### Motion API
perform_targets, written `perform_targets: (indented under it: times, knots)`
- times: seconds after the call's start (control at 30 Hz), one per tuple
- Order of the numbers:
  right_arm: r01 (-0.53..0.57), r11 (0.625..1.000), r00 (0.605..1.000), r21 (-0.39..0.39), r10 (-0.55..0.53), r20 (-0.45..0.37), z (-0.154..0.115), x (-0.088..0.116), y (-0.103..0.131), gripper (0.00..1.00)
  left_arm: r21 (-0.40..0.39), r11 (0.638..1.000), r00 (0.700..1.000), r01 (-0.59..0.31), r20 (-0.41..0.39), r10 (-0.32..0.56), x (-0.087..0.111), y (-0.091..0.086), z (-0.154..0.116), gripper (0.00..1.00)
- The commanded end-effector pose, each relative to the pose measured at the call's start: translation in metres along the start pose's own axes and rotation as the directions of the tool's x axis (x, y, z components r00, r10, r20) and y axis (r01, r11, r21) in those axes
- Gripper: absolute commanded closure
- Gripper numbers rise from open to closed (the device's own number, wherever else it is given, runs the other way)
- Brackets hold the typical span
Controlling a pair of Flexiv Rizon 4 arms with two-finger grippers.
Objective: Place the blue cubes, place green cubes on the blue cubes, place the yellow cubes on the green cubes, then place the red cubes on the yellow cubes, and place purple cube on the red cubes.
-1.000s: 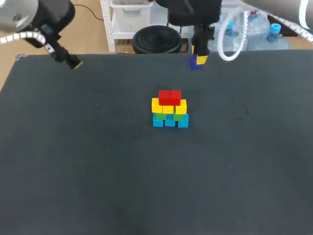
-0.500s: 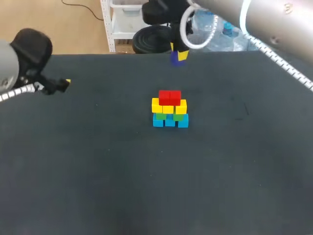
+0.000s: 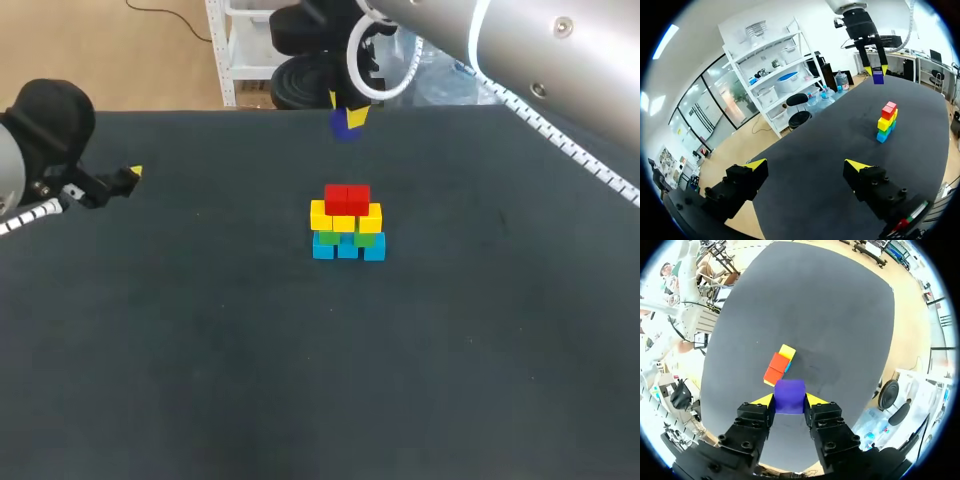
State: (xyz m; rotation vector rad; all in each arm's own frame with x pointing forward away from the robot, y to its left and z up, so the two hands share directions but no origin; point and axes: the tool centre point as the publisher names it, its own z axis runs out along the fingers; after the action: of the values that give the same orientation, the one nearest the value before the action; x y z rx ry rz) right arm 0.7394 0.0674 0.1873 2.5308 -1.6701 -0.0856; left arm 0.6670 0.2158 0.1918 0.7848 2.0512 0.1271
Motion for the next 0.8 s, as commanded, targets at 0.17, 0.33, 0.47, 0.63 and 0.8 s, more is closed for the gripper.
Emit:
perform_targets:
  times: [0.17, 0.33, 0.47, 0.63, 0.8]
  knots:
    - [-0.017, 0.996, 0.999, -0.093, 0.021, 0.036, 0.012, -0.009, -0.002, 1.00, 0.000, 1.000, 1.000, 0.000, 0.007, 0.000, 0.001, 0.000, 0.001, 0.00]
    - [-0.032, 0.995, 0.997, -0.095, 0.038, 0.060, 0.020, -0.014, 0.002, 1.00, 0.000, 1.000, 1.000, 0.000, 0.007, 0.000, 0.001, 0.000, 0.001, 0.00]
    - [-0.035, 0.994, 0.997, -0.099, 0.042, 0.063, 0.026, -0.018, 0.005, 1.00, 0.000, 1.000, 1.000, 0.000, 0.007, 0.000, 0.001, 0.000, 0.001, 0.00]
    - [-0.052, 0.993, 0.997, -0.108, 0.057, 0.045, 0.028, -0.019, 0.005, 1.00, 0.000, 1.000, 1.000, 0.000, 0.007, 0.000, 0.001, 0.000, 0.001, 0.00]
    - [-0.099, 0.988, 0.995, -0.119, 0.102, 0.019, 0.033, -0.019, 0.007, 1.00, 0.000, 1.000, 1.000, 0.000, 0.007, 0.000, 0.001, 0.000, 0.001, 0.00]
